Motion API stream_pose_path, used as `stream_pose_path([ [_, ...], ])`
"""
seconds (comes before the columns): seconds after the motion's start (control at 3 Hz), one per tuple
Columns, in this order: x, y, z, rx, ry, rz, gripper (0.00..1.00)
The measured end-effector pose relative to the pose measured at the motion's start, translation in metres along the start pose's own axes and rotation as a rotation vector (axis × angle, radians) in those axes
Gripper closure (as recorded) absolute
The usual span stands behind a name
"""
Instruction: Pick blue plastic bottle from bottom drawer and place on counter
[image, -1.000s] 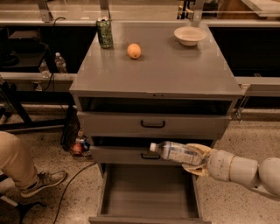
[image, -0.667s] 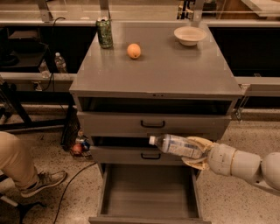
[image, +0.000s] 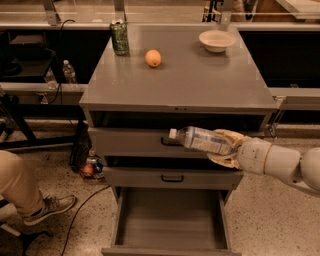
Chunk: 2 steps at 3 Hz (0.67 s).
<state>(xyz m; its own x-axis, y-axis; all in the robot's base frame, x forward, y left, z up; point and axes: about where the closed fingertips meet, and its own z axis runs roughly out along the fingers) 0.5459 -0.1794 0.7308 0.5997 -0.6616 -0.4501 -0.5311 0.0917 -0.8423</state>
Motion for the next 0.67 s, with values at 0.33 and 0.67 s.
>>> stream_pose_path([
  [0.33,0.0,0.0,0.0,0.0,0.0,0.0,1.0],
  [0.67,-0.011,-0.022,-0.005,-0.023,-0.015,-0.015,1.0],
])
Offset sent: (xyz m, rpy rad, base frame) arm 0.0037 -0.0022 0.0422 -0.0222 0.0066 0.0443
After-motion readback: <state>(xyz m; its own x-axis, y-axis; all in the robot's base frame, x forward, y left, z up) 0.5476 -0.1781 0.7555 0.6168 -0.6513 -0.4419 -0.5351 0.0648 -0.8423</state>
